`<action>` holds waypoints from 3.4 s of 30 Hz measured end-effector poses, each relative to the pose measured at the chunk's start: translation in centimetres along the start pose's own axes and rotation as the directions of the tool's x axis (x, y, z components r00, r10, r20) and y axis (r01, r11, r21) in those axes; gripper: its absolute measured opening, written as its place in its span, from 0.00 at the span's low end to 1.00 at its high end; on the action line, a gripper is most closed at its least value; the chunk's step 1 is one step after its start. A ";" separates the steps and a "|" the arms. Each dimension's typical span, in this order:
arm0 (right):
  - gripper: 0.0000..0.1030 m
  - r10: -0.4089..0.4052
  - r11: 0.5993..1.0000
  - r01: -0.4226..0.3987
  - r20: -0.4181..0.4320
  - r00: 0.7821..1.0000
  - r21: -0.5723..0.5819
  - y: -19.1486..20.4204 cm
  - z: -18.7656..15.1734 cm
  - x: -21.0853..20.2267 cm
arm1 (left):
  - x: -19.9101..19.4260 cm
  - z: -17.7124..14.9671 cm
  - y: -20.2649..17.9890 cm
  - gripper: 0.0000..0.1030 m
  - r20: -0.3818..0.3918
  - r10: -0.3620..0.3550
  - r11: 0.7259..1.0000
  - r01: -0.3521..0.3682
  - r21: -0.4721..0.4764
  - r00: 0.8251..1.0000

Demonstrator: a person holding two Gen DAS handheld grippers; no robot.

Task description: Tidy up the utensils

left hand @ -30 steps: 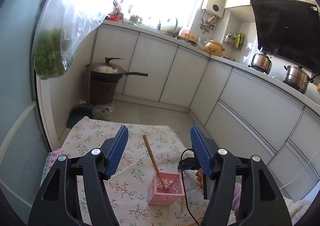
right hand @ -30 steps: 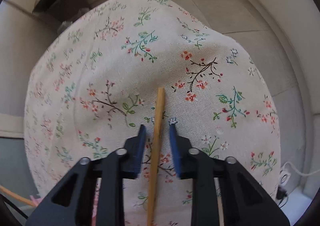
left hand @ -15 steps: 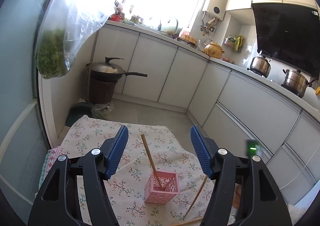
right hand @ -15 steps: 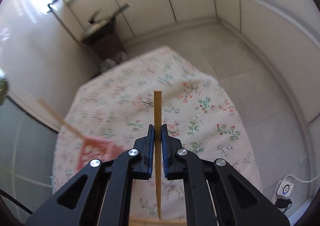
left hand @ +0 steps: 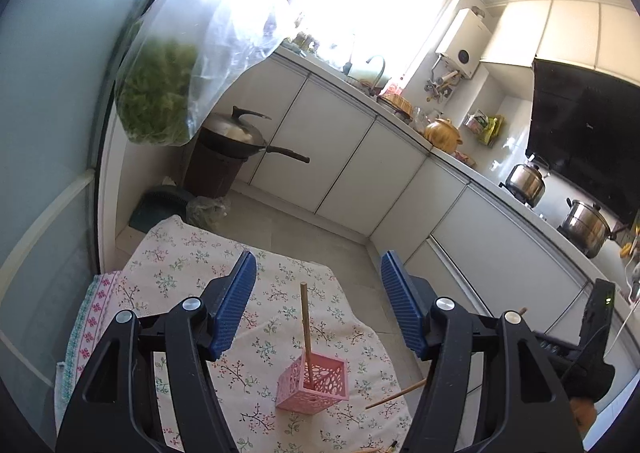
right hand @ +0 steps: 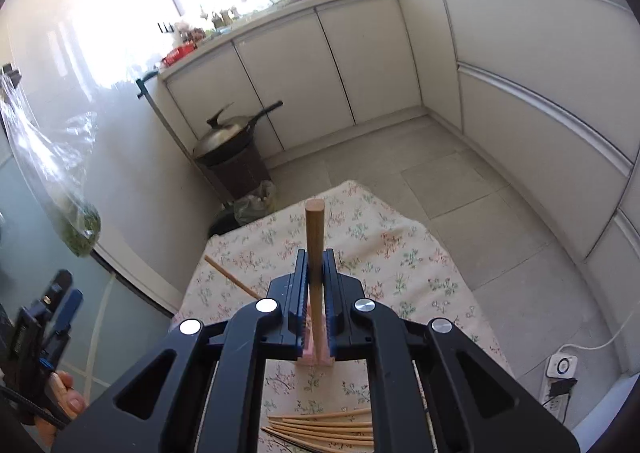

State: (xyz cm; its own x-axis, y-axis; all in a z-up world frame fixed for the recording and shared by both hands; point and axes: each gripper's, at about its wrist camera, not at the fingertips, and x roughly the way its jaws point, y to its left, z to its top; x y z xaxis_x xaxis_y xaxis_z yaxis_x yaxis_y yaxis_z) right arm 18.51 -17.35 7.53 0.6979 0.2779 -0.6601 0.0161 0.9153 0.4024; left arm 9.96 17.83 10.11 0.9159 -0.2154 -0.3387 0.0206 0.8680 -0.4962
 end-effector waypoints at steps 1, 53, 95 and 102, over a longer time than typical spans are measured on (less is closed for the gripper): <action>0.07 0.014 1.000 -0.015 0.016 1.000 0.012 0.1 0.5 -0.1 | 0.0 0.1 0.2 0.60 -0.001 0.001 1.000 -0.001 -0.007 1.000; 0.94 0.005 0.992 0.036 -0.315 0.949 0.124 -16.4 -19.9 -7.5 | 14.3 -27.9 -15.2 0.91 -0.707 0.341 0.642 0.396 0.656 0.620; 0.94 0.153 0.891 0.101 -0.501 0.852 0.443 -18.5 -23.3 -1.9 | 15.8 -27.2 -13.7 0.06 -0.738 0.291 0.680 0.411 0.607 0.609; 0.54 0.288 0.750 0.208 -0.593 0.752 0.628 -13.9 -28.6 3.6 | 6.5 -18.5 -9.2 0.06 -0.644 0.160 0.775 0.309 0.551 0.748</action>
State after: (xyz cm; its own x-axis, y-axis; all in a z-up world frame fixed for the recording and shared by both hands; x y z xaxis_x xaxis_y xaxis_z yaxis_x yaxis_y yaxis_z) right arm 0.29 -20.73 -18.59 0.1047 0.6456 -0.7565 0.6072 0.5610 0.5627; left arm 8.33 0.16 -2.32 0.4302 -0.3106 -0.8476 0.5198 0.8529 -0.0488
